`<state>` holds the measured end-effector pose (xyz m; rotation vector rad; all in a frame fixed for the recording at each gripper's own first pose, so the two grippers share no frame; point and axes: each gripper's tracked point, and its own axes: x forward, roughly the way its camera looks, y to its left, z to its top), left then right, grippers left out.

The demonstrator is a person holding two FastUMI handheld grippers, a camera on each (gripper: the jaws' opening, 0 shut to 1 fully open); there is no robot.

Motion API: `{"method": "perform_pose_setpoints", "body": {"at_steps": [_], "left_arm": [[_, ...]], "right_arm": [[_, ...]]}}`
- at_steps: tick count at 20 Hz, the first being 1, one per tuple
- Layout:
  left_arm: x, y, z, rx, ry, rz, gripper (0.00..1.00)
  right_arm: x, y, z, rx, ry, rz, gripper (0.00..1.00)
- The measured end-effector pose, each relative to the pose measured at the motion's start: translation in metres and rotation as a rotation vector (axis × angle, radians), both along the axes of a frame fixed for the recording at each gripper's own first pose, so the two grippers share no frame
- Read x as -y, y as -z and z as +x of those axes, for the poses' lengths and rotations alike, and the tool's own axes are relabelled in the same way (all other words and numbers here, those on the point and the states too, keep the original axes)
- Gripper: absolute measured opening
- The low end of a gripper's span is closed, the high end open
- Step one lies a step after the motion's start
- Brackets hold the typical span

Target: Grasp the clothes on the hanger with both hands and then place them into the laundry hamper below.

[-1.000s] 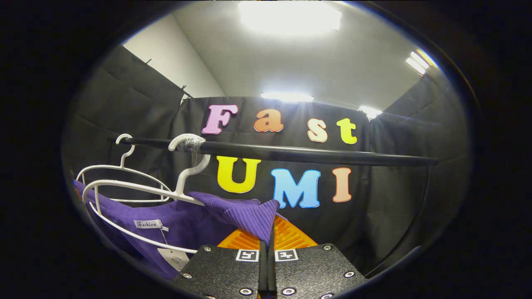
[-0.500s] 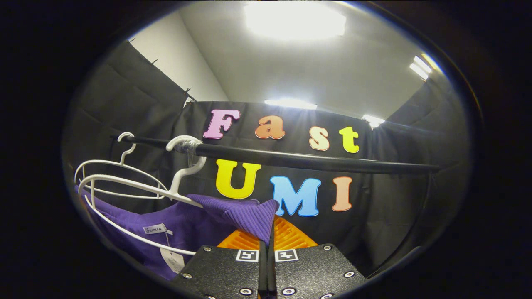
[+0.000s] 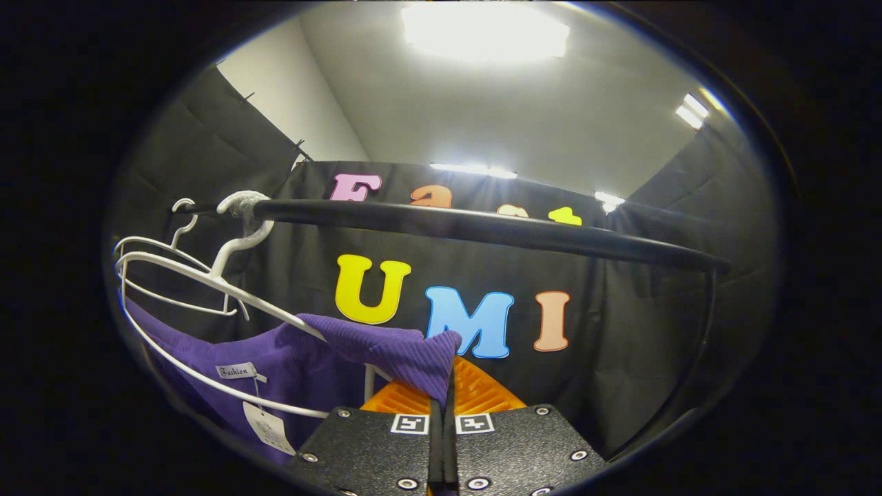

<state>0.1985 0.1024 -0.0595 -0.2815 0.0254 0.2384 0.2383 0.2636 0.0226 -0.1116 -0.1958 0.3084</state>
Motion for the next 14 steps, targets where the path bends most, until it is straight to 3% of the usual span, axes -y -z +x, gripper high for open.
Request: {"method": "perform_pose_setpoints", "body": {"at_steps": [9,14], "left_arm": [[0.068,-0.001,0.032,-0.017,0.04,0.059,0.0],[0.108,0.002,0.051,-0.029,0.075,0.078,0.02]], "right_arm": [[0.024,0.009,0.03,0.026,-0.02,-0.004,0.0],[0.069,0.039,0.063,-0.117,0.046,0.088,0.0]]}}
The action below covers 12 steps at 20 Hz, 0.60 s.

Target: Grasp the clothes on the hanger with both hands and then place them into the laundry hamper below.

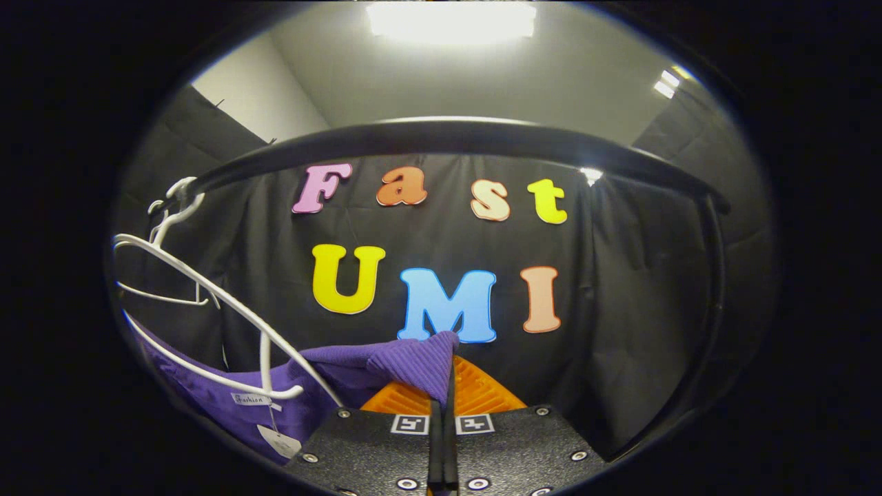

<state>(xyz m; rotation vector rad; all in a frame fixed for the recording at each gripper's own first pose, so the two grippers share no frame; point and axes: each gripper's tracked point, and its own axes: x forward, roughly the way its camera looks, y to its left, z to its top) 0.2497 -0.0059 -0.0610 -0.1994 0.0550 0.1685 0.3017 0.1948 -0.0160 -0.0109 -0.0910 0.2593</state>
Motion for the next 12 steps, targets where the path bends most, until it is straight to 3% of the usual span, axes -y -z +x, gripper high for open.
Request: {"method": "perform_pose_setpoints", "body": {"at_steps": [4,5,11,12], "left_arm": [[0.027,-0.003,0.016,-0.003,0.032,0.023,0.08],[0.036,-0.004,0.018,-0.003,0.048,0.036,0.02],[0.05,-0.005,0.015,-0.006,0.117,0.05,0.02],[0.049,-0.004,0.005,-0.009,0.124,0.043,0.08]], "right_arm": [[0.002,0.018,-0.009,-0.012,-0.019,-0.039,0.0],[0.004,0.022,-0.012,-0.02,-0.024,-0.04,0.0],[0.025,0.035,-0.03,-0.075,0.0,-0.019,0.0],[0.028,0.037,-0.035,-0.089,0.004,-0.016,0.0]]}}
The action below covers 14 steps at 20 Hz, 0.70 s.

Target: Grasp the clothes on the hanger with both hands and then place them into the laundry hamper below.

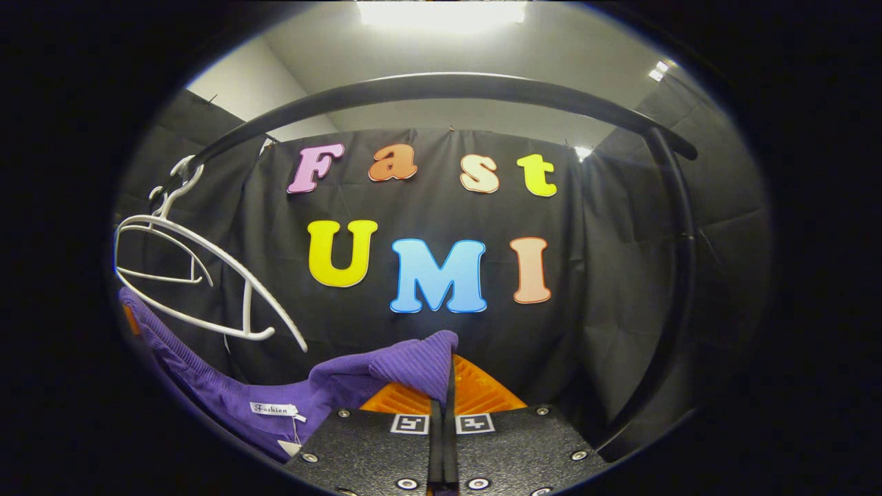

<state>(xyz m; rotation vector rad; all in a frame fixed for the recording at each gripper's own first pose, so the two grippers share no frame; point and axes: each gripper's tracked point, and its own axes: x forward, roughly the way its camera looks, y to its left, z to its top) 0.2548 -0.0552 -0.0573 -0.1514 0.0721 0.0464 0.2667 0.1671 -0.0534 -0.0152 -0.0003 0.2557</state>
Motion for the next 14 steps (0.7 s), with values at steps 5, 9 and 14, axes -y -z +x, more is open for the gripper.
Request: {"method": "perform_pose_setpoints", "body": {"at_steps": [5,9,14], "left_arm": [[-0.018,0.01,-0.041,-0.018,0.031,-0.01,0.08],[-0.041,0.022,-0.079,-0.053,0.066,0.01,0.02],[-0.075,0.036,-0.127,-0.066,0.092,0.003,0.02]], "right_arm": [[0.004,0.006,-0.045,-0.034,0.027,-0.009,0.0],[-0.002,0.005,-0.096,-0.059,0.042,-0.036,0.0],[-0.01,0.017,-0.159,-0.124,0.069,-0.058,0.0]]}}
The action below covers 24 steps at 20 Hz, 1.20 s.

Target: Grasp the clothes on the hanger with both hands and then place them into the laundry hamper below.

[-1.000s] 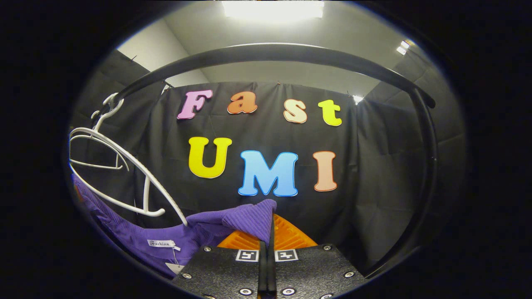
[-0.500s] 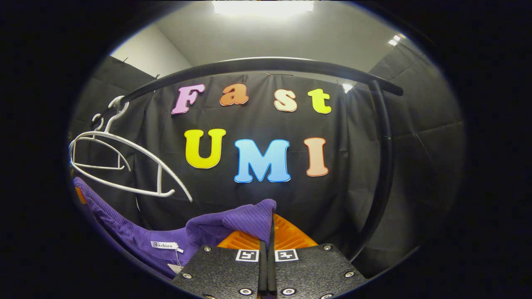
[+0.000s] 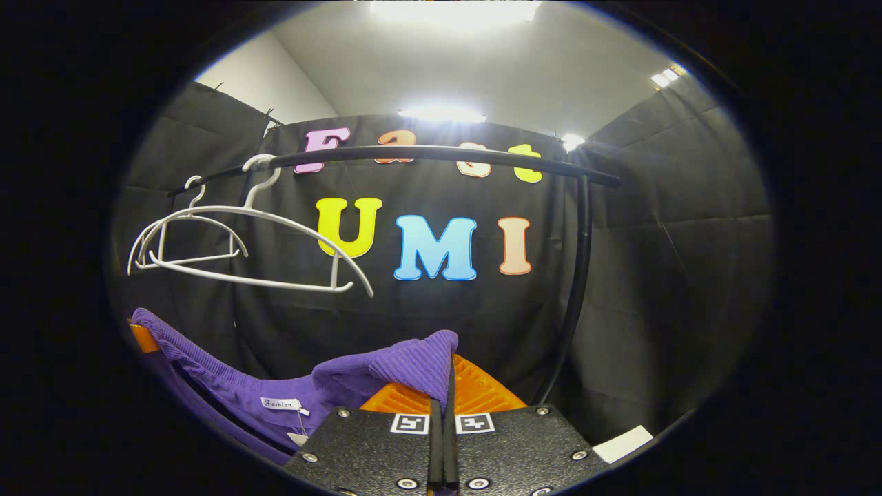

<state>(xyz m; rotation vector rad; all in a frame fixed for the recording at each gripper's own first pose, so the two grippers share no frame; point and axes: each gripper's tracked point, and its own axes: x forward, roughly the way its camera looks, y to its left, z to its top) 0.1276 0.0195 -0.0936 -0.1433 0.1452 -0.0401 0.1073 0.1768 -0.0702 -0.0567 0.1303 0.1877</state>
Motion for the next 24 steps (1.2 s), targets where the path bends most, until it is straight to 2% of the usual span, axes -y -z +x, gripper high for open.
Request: {"method": "perform_pose_setpoints", "body": {"at_steps": [1,2,3,5,7,10,18,24], "left_arm": [[-0.008,0.002,-0.009,0.003,0.001,0.023,0.02],[-0.014,0.007,-0.02,-0.002,0.007,0.041,0.07],[-0.018,0.014,-0.028,-0.012,0.017,0.042,0.03],[-0.023,0.033,-0.038,-0.046,0.027,0.017,0.02],[-0.033,0.053,-0.05,-0.083,0.016,0.03,0.05],[-0.044,0.084,-0.064,-0.15,0.013,0.039,0.02],[-0.051,0.191,-0.101,-0.375,0.007,0.04,0.03],[-0.032,0.272,-0.12,-0.523,0.008,0.046,0.03]], "right_arm": [[-0.004,0.004,-0.014,-0.016,0.001,0.001,0.0],[-0.008,0.008,-0.028,-0.031,0.001,-0.002,0.0],[-0.009,0.015,-0.041,-0.048,0.004,-0.007,0.0],[-0.012,0.03,-0.063,-0.094,0.01,-0.007,0.0],[-0.018,0.048,-0.084,-0.15,0.001,0.007,0.0],[-0.023,0.083,-0.108,-0.235,-0.017,-0.005,0.0],[-0.052,0.171,-0.145,-0.446,-0.114,-0.035,0.0],[-0.048,0.246,-0.159,-0.615,-0.12,-0.033,0.0]]}}
